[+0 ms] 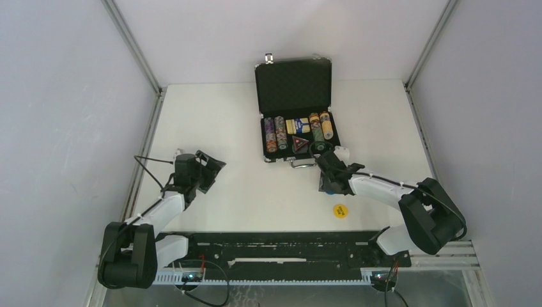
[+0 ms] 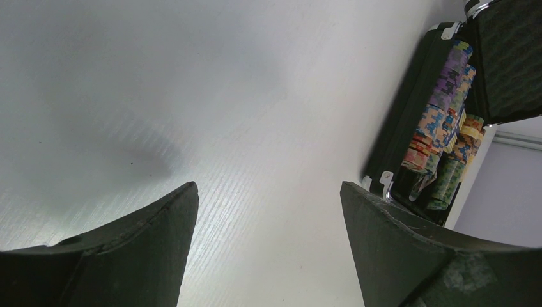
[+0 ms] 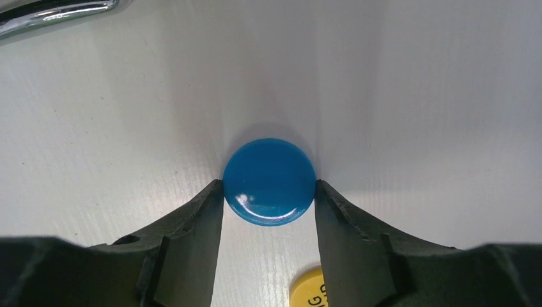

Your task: Pack up texas hold em set

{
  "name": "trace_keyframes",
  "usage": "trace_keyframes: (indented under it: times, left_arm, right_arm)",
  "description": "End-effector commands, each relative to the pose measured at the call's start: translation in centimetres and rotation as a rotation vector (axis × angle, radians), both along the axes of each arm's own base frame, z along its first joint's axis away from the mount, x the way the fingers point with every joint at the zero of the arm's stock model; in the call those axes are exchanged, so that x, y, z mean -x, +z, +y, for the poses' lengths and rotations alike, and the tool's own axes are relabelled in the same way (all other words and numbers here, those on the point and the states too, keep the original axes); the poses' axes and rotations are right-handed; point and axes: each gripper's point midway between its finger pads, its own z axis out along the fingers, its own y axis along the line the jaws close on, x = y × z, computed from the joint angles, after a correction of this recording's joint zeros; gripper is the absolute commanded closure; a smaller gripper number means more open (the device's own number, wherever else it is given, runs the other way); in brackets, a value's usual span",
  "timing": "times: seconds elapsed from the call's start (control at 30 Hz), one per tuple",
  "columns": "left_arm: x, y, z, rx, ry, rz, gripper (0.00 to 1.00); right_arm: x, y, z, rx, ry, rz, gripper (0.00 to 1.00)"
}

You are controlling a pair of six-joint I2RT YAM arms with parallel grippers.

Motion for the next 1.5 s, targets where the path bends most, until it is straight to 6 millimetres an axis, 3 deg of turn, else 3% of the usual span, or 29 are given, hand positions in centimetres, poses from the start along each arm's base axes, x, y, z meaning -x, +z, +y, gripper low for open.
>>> trace_keyframes:
  times: [0.0,0.3,0.57,0.77,0.9,1.1,1.3,1.4,1.47]
  left_arm:
    - [-0.5,0.6,-0.4,0.008,-0.016,-0.029,0.14]
    - [-0.5,0.6,-0.4,0.005,-0.017,-0.031,0.14]
    - [-0.5,0.5,-0.4,0.006,-0.019,-0.027,0.14]
    - [-0.5,0.4,-0.4,0.005,-0.019,-0.024,0.14]
    - [-0.5,0.4,-0.3,0.0,-0.016,-0.025,0.14]
    - [-0.6,0.2,0.5,-0.047,0.001,-0.01,0.14]
    - [-0.6,0.6,1.5,-0.101,0.028,-0.017,0.14]
    - [-0.6,0.7,1.7,-0.111,0.036,-0.02,0.14]
    - [-0.6,0.6,1.7,-0.112,0.034,-0.015,0.14]
  right_arm:
    - [-0.6,1.6,0.7,-0.034,-0.004,-0.053,0.43]
    - [-2.2,4.5,1.8,-0.035,0.028,-0.112,0.43]
    - [-5.4,7.2,3.9,-0.042,0.074,-0.163,0.43]
    - [-9.6,9.3,5.9,-0.025,0.117,-0.194,0.42]
    - [-12.8,9.6,7.0,-0.049,0.138,-0.191,0.42]
    - [-18.6,10.6,8.2,-0.04,0.15,-0.205,0.42]
    - [-23.4,9.4,9.2,-0.042,0.152,-0.191,0.38]
    - [-24.9,9.3,9.6,-0.054,0.158,-0.198,0.18]
    - [-25.2,10.0,9.6,-0.061,0.154,-0.213,0.11]
